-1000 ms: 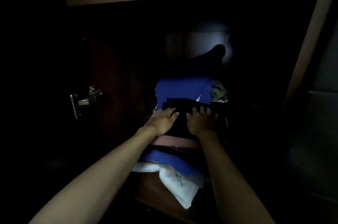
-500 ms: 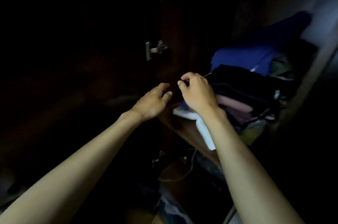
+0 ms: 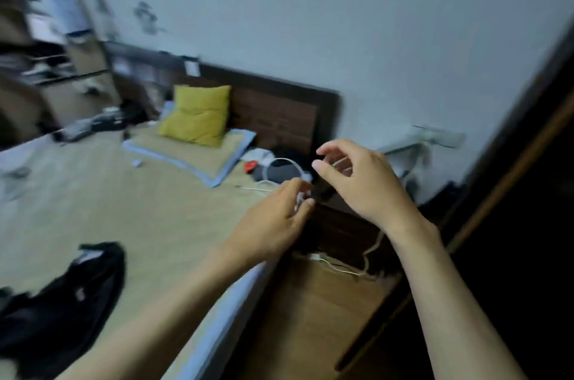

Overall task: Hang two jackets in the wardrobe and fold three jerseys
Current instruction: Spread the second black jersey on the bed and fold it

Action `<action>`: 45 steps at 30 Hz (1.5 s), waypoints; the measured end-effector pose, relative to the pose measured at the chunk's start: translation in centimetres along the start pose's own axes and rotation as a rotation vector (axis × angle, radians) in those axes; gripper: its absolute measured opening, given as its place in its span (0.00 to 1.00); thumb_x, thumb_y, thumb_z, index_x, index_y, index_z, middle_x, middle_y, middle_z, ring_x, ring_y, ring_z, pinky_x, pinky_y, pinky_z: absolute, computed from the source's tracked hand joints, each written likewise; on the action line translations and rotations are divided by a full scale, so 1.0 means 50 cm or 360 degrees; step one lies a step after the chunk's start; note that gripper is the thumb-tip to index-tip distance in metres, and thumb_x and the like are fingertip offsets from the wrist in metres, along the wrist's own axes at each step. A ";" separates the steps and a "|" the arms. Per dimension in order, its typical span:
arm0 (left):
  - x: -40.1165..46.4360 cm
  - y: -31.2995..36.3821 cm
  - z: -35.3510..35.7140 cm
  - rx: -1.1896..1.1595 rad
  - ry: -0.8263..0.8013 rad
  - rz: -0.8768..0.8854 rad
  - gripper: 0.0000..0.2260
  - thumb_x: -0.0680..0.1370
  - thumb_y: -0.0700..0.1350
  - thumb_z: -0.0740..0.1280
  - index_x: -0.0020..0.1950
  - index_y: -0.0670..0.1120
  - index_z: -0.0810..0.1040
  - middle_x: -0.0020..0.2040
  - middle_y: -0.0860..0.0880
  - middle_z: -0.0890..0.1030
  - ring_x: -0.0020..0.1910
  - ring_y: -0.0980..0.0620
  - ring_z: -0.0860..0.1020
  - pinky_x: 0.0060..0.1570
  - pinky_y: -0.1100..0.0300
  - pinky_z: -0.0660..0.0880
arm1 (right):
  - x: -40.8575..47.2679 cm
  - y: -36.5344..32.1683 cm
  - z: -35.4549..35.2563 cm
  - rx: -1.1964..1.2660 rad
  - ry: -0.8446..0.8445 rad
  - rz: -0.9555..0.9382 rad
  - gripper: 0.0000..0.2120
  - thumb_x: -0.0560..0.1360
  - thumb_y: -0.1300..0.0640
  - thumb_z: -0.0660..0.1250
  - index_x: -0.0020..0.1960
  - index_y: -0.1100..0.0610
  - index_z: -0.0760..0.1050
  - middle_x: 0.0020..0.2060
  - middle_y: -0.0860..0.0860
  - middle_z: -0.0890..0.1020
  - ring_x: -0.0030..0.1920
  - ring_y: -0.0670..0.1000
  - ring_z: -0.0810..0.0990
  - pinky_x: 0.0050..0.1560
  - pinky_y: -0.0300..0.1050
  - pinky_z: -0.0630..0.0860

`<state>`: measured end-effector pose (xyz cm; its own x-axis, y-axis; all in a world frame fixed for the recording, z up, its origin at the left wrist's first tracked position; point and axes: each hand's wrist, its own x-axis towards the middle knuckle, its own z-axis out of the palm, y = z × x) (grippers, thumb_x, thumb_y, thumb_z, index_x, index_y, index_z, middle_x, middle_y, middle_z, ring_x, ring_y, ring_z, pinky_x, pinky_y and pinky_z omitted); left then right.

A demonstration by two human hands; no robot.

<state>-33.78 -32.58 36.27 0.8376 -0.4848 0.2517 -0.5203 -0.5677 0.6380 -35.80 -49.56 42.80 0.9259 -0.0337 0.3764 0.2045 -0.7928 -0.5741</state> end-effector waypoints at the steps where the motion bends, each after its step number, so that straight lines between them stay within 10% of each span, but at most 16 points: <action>1: -0.026 -0.060 -0.045 0.0046 0.0050 -0.0110 0.13 0.84 0.54 0.57 0.66 0.52 0.70 0.66 0.52 0.76 0.61 0.52 0.77 0.61 0.49 0.73 | 0.025 -0.038 0.059 0.0002 -0.0077 -0.0040 0.10 0.77 0.44 0.70 0.55 0.46 0.80 0.42 0.42 0.83 0.44 0.44 0.82 0.50 0.49 0.81; 18: -0.594 -0.605 -0.481 0.0232 0.0806 -0.1683 0.14 0.83 0.52 0.60 0.67 0.49 0.72 0.63 0.51 0.78 0.62 0.49 0.77 0.61 0.52 0.73 | 0.118 -0.632 0.894 0.0099 -0.1361 -0.0989 0.12 0.79 0.43 0.66 0.57 0.48 0.78 0.47 0.43 0.84 0.48 0.49 0.82 0.52 0.52 0.80; 34: -0.635 -1.034 -0.184 -0.0376 0.0428 -0.2734 0.16 0.79 0.46 0.69 0.63 0.40 0.74 0.59 0.43 0.79 0.59 0.43 0.77 0.54 0.55 0.72 | 0.229 -0.391 1.243 -0.0044 -0.2000 -0.0828 0.10 0.81 0.47 0.65 0.58 0.52 0.74 0.46 0.46 0.82 0.48 0.50 0.80 0.48 0.49 0.77; 39: -0.676 -1.153 -0.014 -0.0501 0.0282 -0.2953 0.14 0.75 0.47 0.73 0.48 0.36 0.82 0.44 0.39 0.82 0.52 0.39 0.82 0.43 0.57 0.70 | 0.188 -0.249 1.310 -0.0158 -0.2177 -0.0669 0.13 0.81 0.45 0.65 0.59 0.52 0.73 0.49 0.48 0.82 0.50 0.52 0.80 0.52 0.53 0.78; 45: -0.662 -1.243 0.104 -0.0611 0.0545 -0.3002 0.20 0.73 0.46 0.76 0.63 0.41 0.79 0.57 0.40 0.83 0.56 0.41 0.80 0.51 0.58 0.70 | 0.167 -0.136 1.343 -0.0344 -0.2312 -0.0627 0.18 0.81 0.44 0.65 0.65 0.53 0.71 0.52 0.49 0.81 0.50 0.50 0.80 0.53 0.54 0.79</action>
<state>-30.07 15.28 -15.51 0.2039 0.6254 -0.7532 0.9516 0.0541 0.3025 -8.12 -3.61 1.02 0.3520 0.7025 -0.6186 0.5762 -0.6835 -0.4483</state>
